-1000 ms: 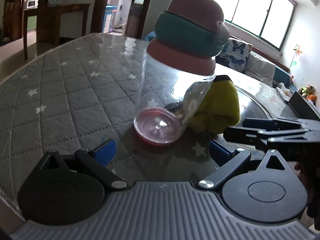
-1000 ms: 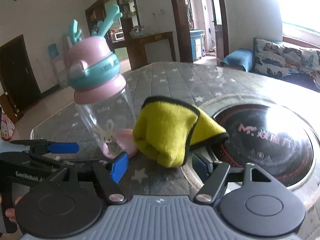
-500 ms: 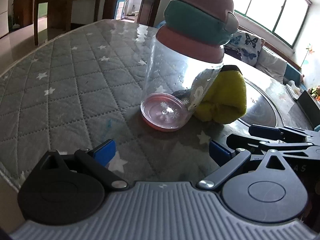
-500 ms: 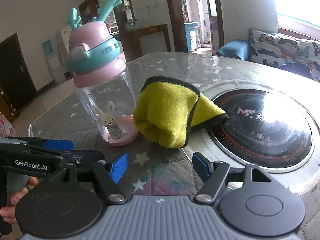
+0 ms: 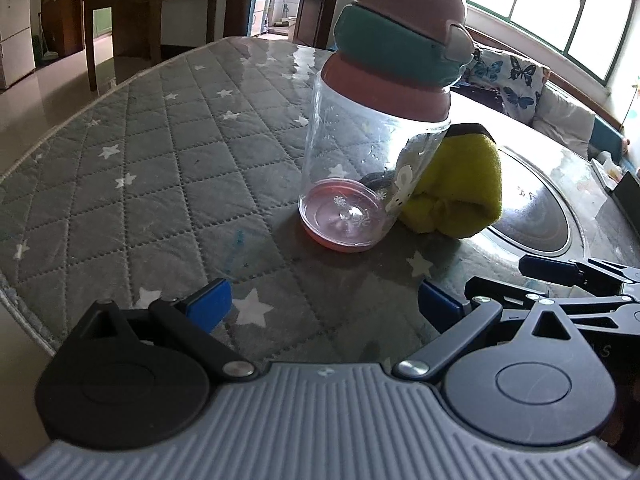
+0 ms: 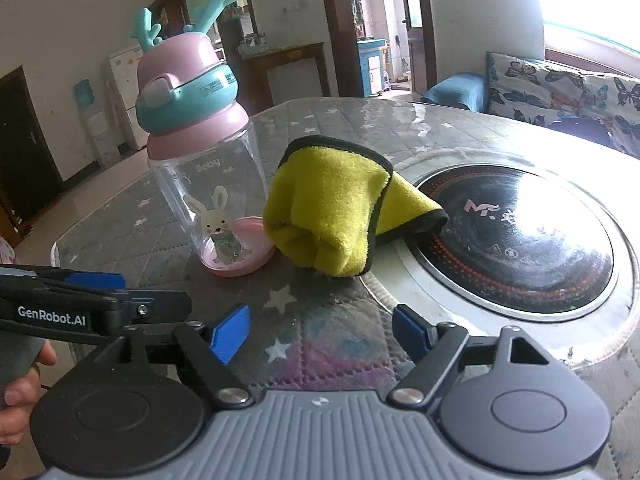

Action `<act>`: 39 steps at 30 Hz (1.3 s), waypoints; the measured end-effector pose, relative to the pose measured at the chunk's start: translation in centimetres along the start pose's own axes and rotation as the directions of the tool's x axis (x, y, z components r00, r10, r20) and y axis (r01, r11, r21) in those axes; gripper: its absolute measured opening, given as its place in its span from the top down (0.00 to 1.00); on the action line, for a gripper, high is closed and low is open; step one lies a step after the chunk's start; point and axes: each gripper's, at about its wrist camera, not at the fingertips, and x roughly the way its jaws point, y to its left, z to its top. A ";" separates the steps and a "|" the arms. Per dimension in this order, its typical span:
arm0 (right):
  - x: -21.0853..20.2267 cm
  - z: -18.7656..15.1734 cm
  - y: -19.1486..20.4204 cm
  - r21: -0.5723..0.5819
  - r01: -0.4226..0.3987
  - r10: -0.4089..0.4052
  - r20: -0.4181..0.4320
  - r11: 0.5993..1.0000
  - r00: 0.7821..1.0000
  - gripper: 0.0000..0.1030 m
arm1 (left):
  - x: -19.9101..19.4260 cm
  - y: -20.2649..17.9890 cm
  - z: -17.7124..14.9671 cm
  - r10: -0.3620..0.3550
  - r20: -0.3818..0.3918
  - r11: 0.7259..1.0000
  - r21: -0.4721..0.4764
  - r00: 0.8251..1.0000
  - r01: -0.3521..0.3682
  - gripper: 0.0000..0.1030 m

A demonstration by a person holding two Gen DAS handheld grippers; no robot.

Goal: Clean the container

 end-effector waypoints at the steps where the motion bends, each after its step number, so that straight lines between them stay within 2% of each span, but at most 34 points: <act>1: -0.1 0.0 0.0 0.005 0.000 0.000 0.000 1.000 1.000 0.19 | -0.1 -0.1 0.0 0.005 0.002 1.000 0.004 1.000 -0.005 0.03; 14: -0.3 -0.5 0.0 0.023 0.021 -0.021 -0.007 1.000 1.000 0.11 | -0.8 -0.5 0.1 0.063 0.015 0.997 0.051 0.998 -0.063 0.03; 28: -0.1 -1.0 0.1 0.023 0.025 -0.025 -0.028 0.999 0.999 0.10 | -0.7 -0.7 0.0 0.116 0.026 0.987 0.106 0.993 -0.118 0.02; 39: 0.1 -1.5 0.4 0.016 0.029 -0.029 -0.038 0.999 0.999 0.04 | -0.4 -0.5 -0.3 0.146 0.020 0.979 0.140 0.989 -0.148 0.02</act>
